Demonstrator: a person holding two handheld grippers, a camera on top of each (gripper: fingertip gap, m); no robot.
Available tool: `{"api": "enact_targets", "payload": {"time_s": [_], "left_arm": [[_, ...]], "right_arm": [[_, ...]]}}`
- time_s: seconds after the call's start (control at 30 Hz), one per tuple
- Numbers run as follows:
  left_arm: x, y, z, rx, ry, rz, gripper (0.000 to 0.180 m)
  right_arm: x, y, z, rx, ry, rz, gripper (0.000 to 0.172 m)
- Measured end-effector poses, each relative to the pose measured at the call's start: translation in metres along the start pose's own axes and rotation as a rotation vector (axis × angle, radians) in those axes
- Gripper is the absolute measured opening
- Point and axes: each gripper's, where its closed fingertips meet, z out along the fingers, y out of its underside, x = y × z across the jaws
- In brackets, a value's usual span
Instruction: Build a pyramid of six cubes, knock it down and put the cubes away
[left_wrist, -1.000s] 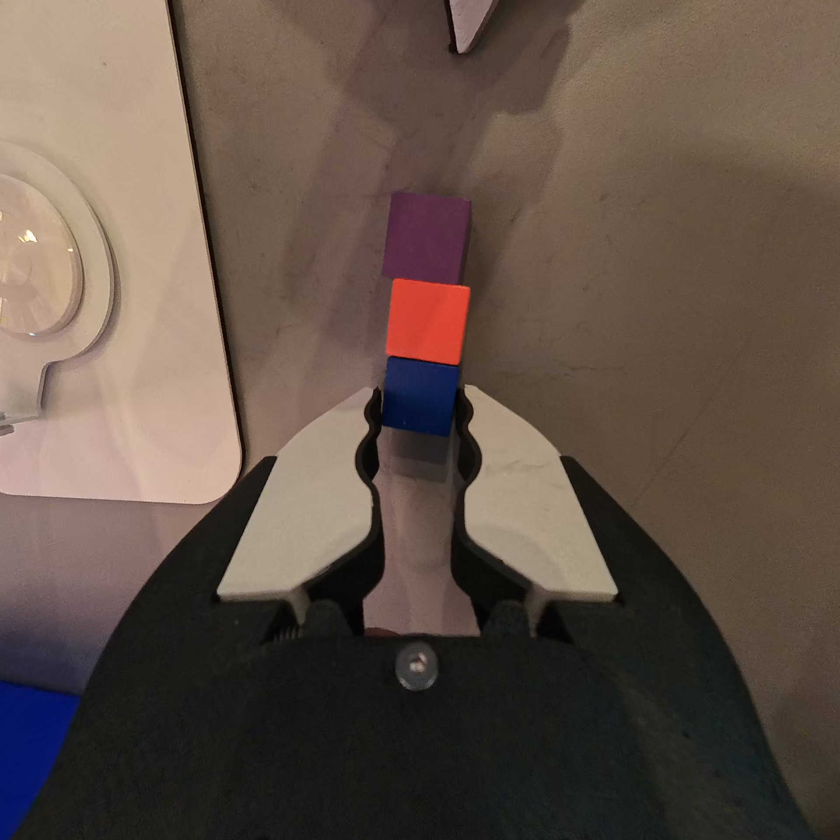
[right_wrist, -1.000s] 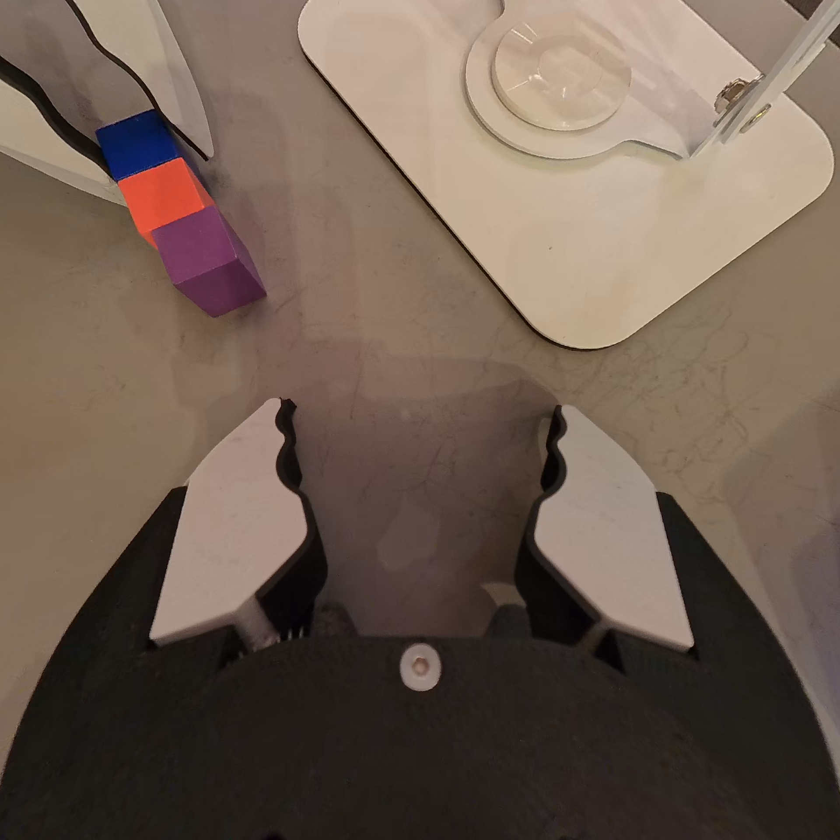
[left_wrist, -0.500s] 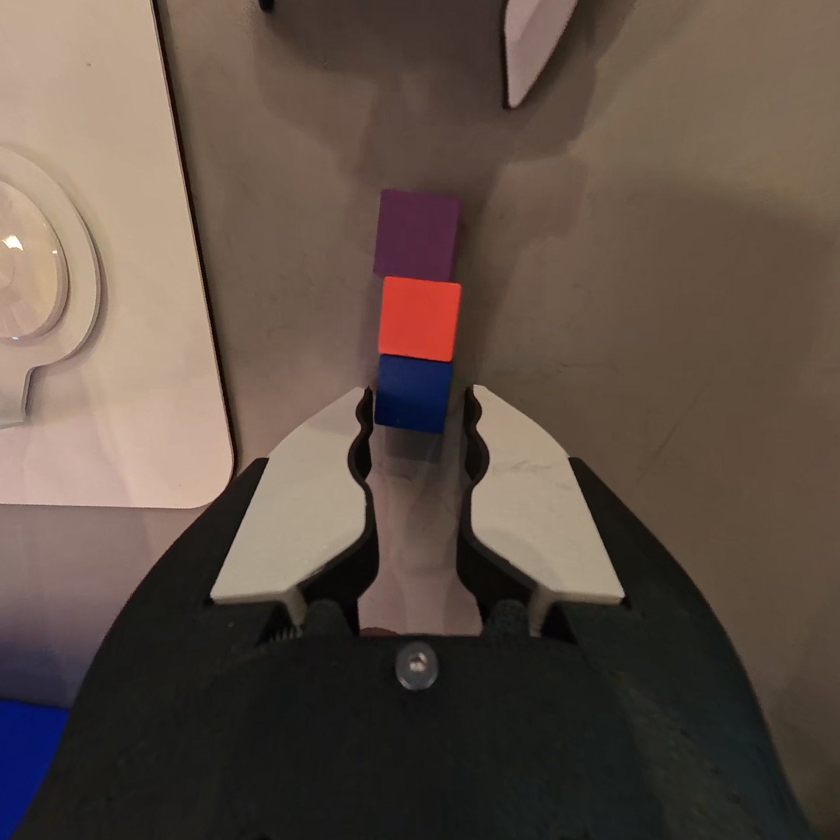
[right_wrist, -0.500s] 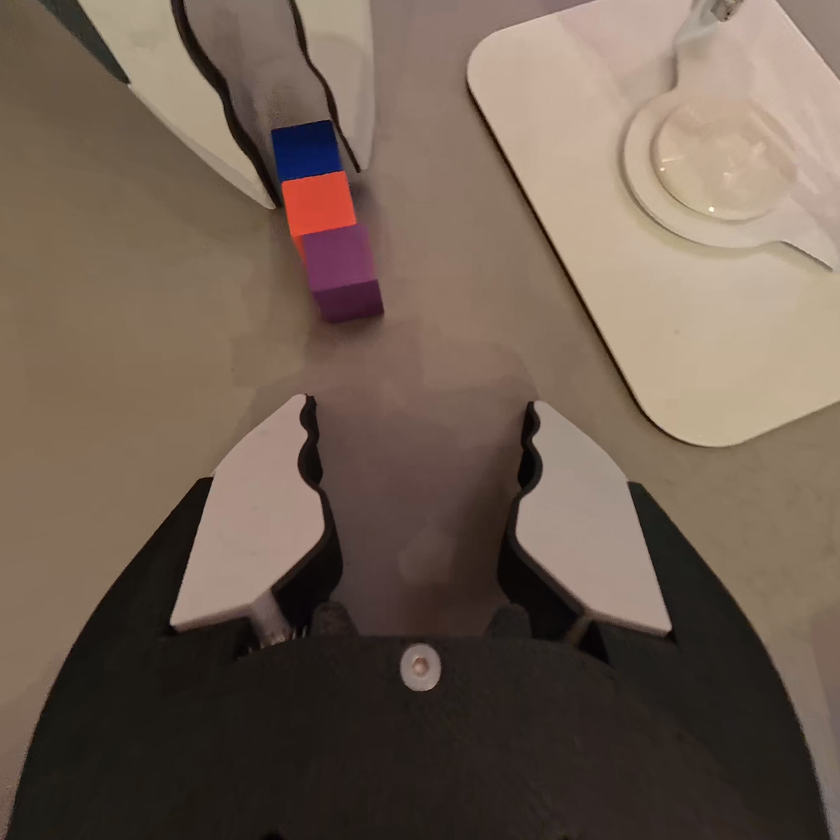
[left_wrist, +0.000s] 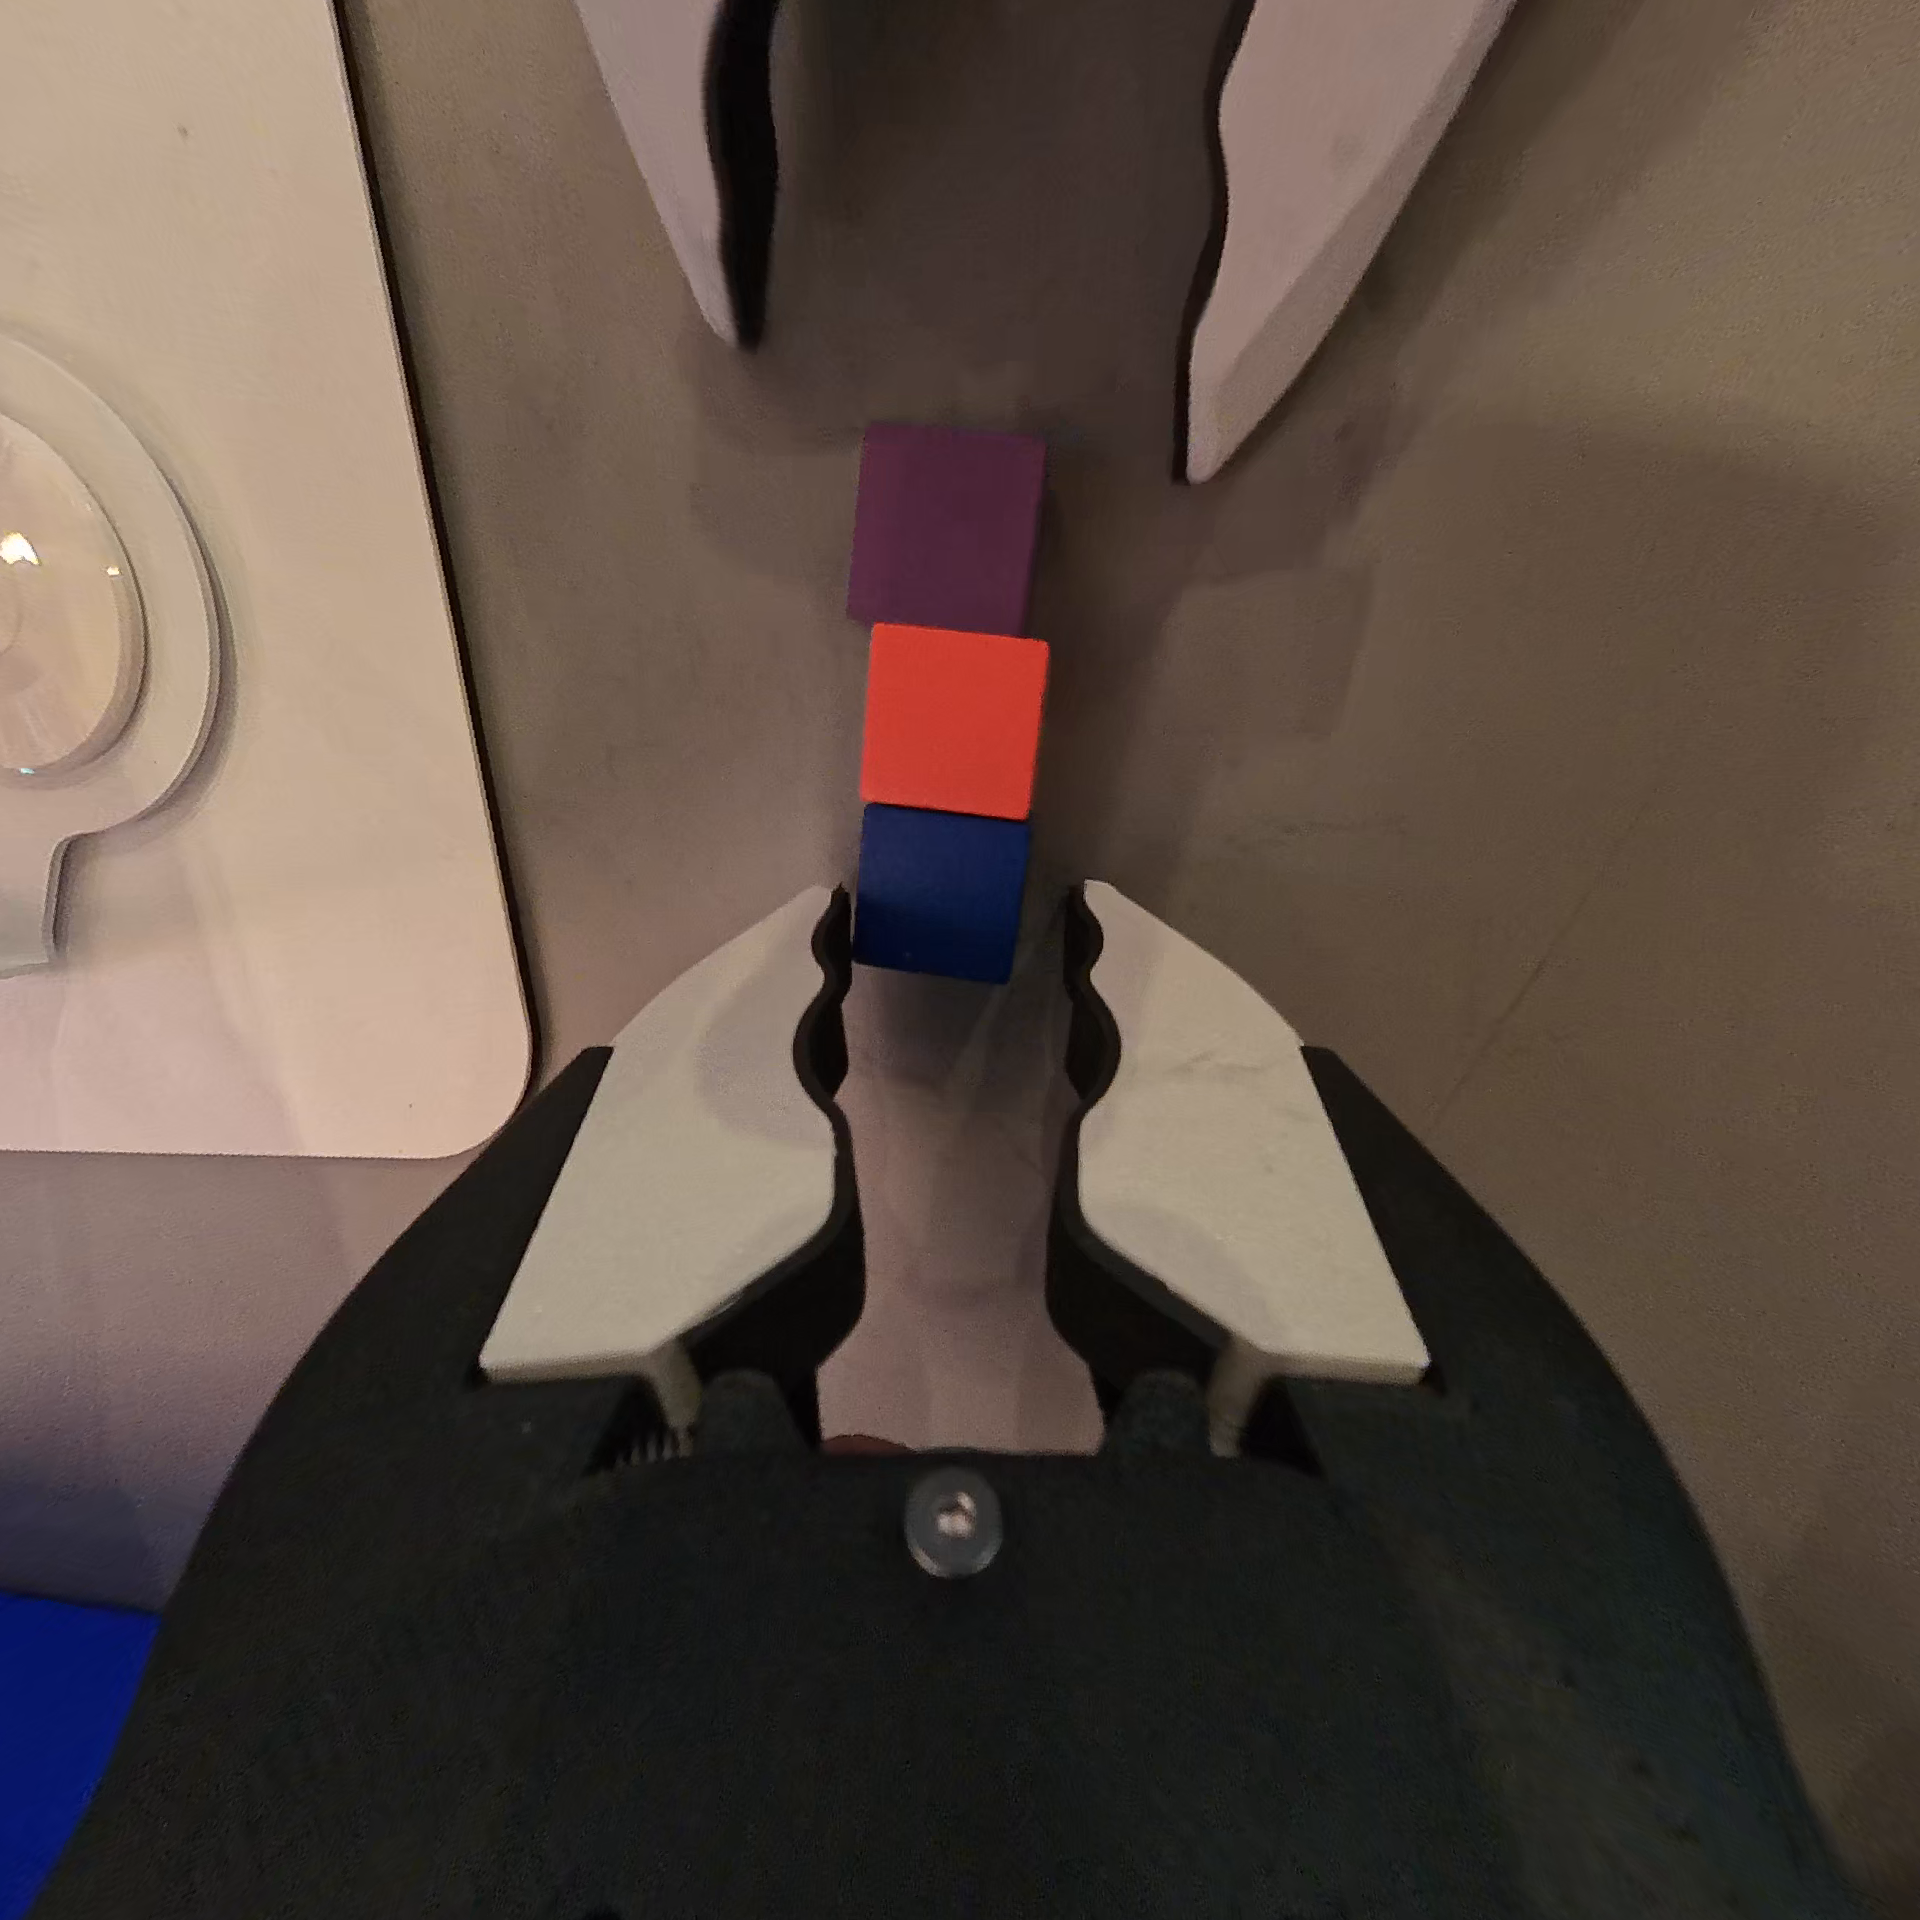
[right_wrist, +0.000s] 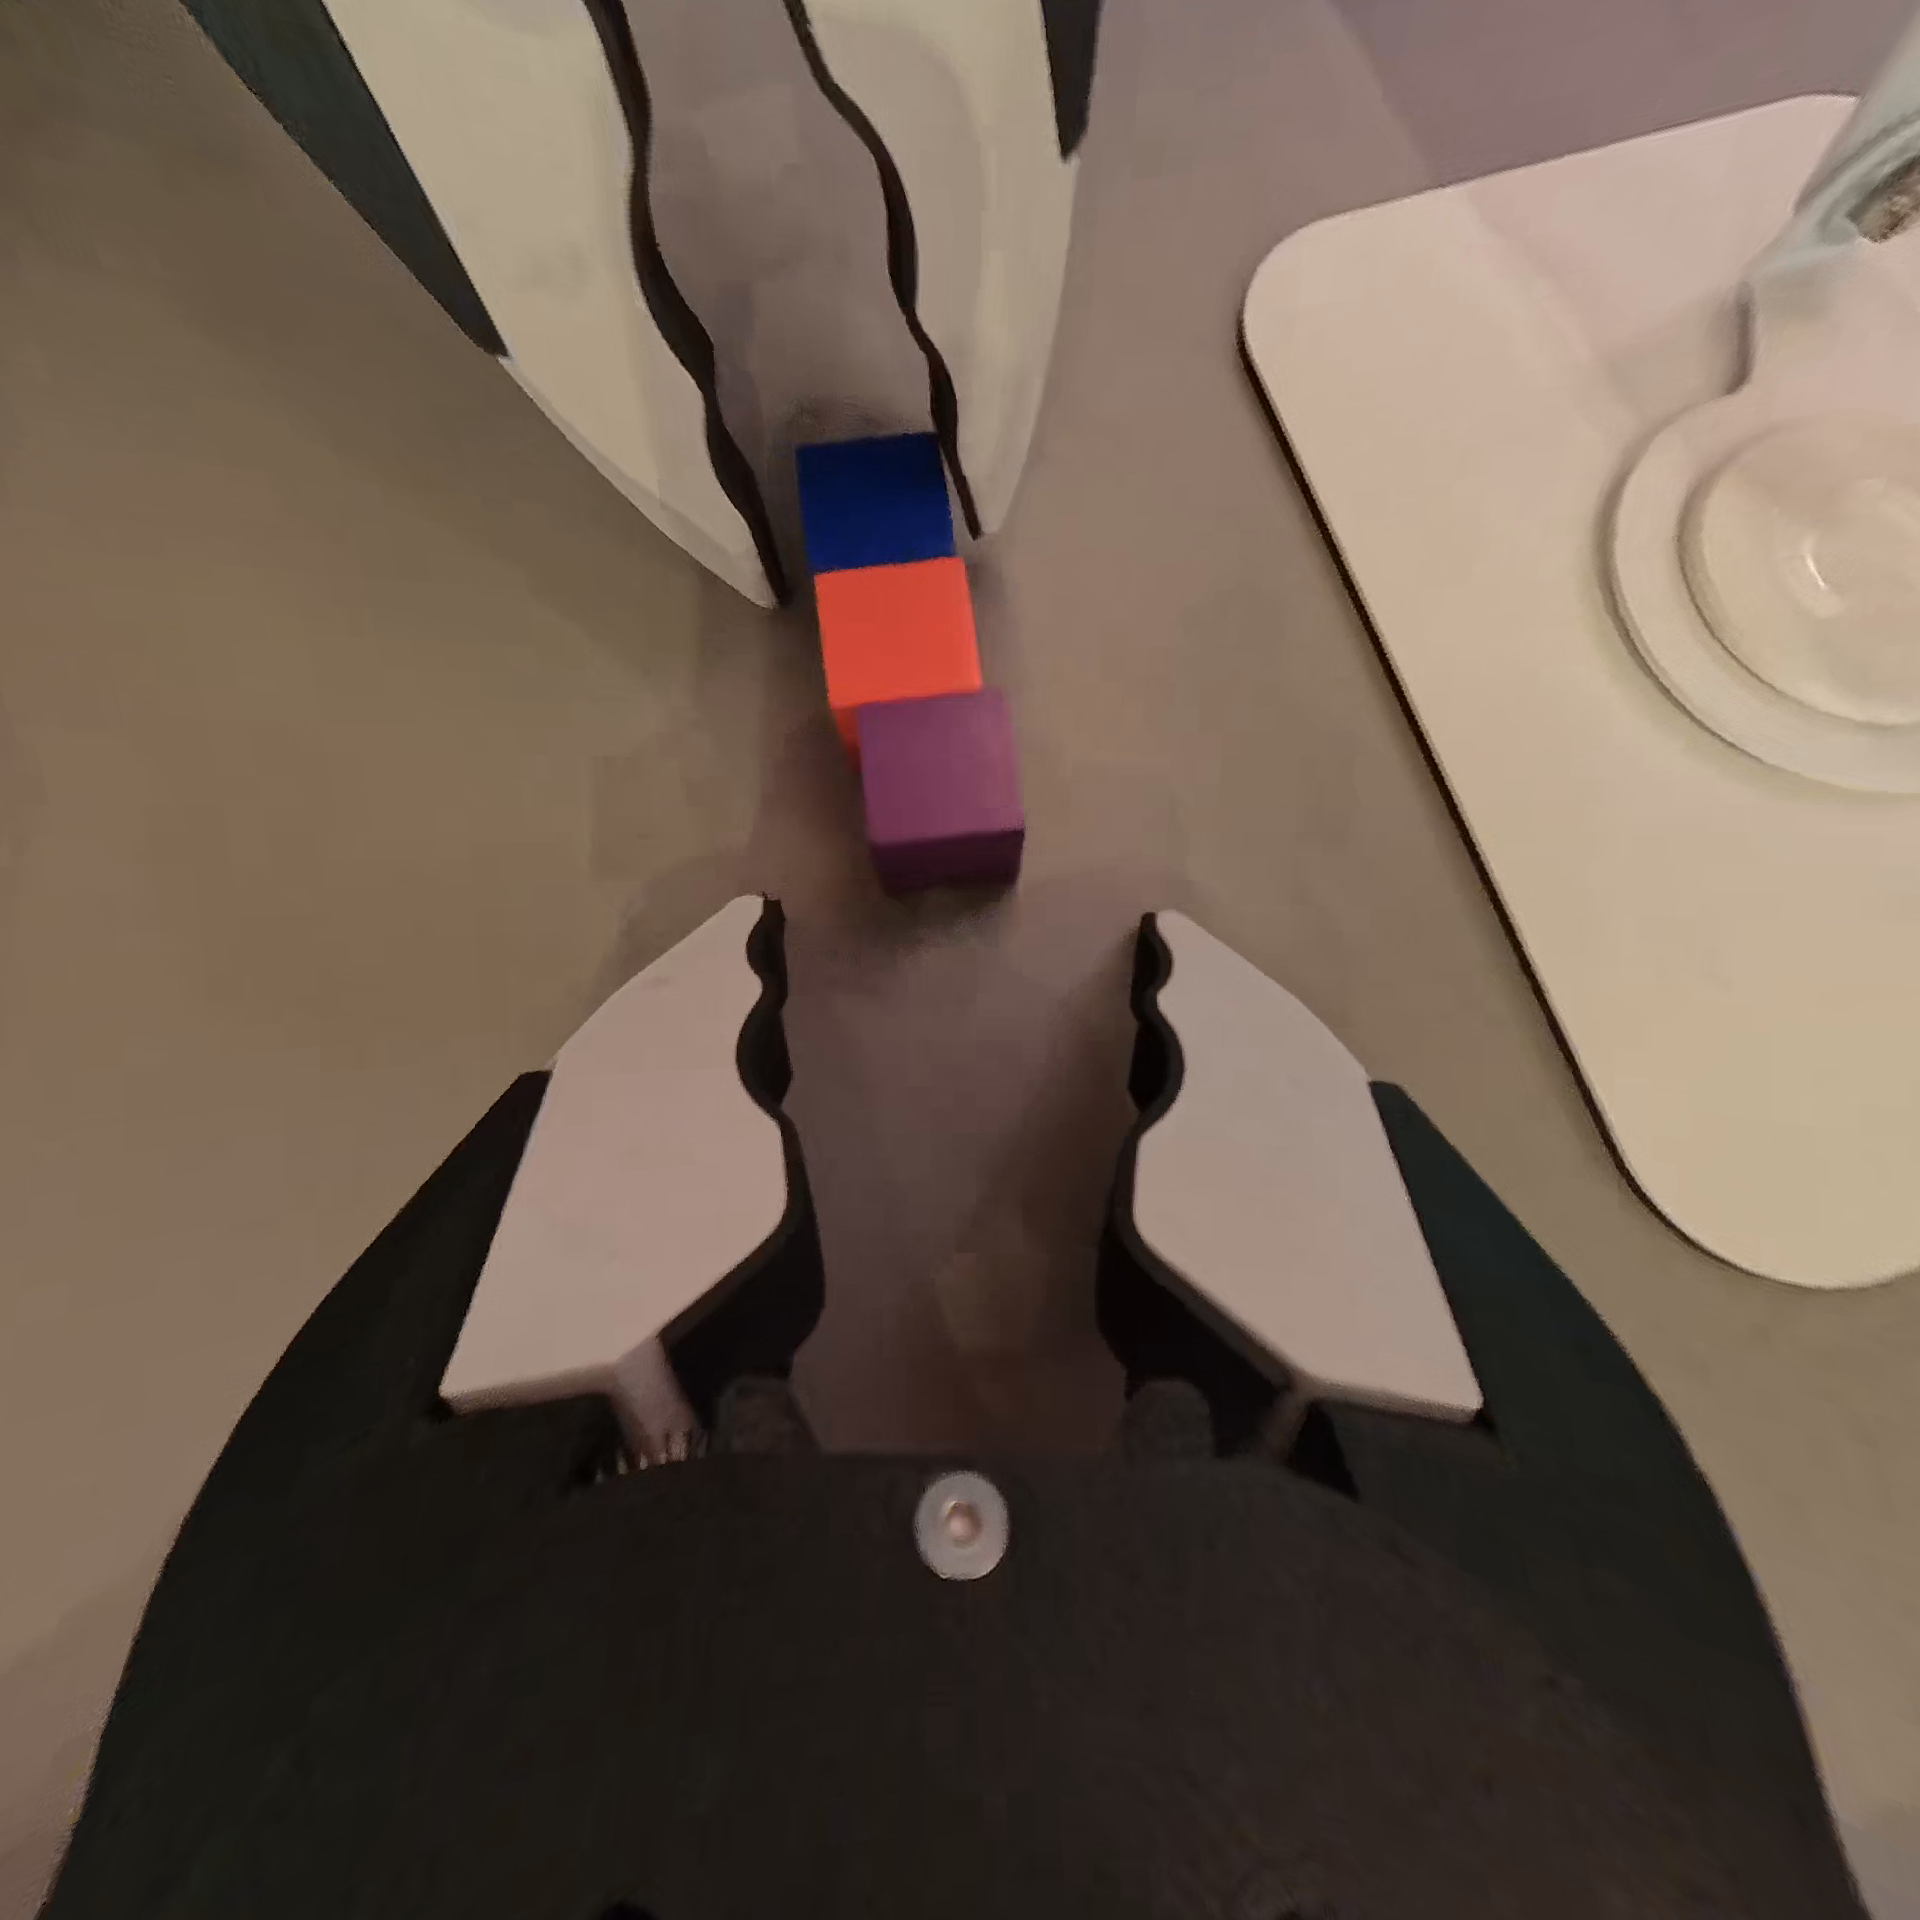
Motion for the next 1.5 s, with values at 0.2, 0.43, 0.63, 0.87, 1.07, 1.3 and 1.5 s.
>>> {"api": "enact_targets", "payload": {"time_s": [0.2,0.43,0.63,0.87,1.07,1.3,1.5], "left_arm": [[0.001,-0.001,0.000,0.006,0.009,0.000,0.036],[0.001,-0.001,0.000,0.008,0.012,-0.001,0.034],[0.002,-0.002,0.001,0.011,0.014,0.003,0.031],[0.001,-0.002,0.001,0.012,0.018,-0.001,0.031],[-0.001,-0.003,0.002,0.014,0.017,-0.005,0.031],[-0.001,-0.003,0.003,0.016,0.019,-0.006,0.029],[-0.002,-0.004,0.003,0.017,0.019,-0.007,0.029]], "right_arm": [[-0.005,-0.007,0.006,0.007,-0.018,0.011,0.055],[-0.009,-0.013,0.009,0.016,-0.057,0.000,0.040],[-0.009,-0.013,0.009,0.018,-0.059,0.001,0.029],[-0.009,-0.013,0.009,0.018,-0.055,0.001,0.028],[-0.009,-0.013,0.008,0.019,-0.057,0.003,0.028],[-0.008,-0.013,0.008,0.019,-0.054,0.004,0.027],[-0.008,-0.013,0.008,0.019,-0.053,0.004,0.027]]}}
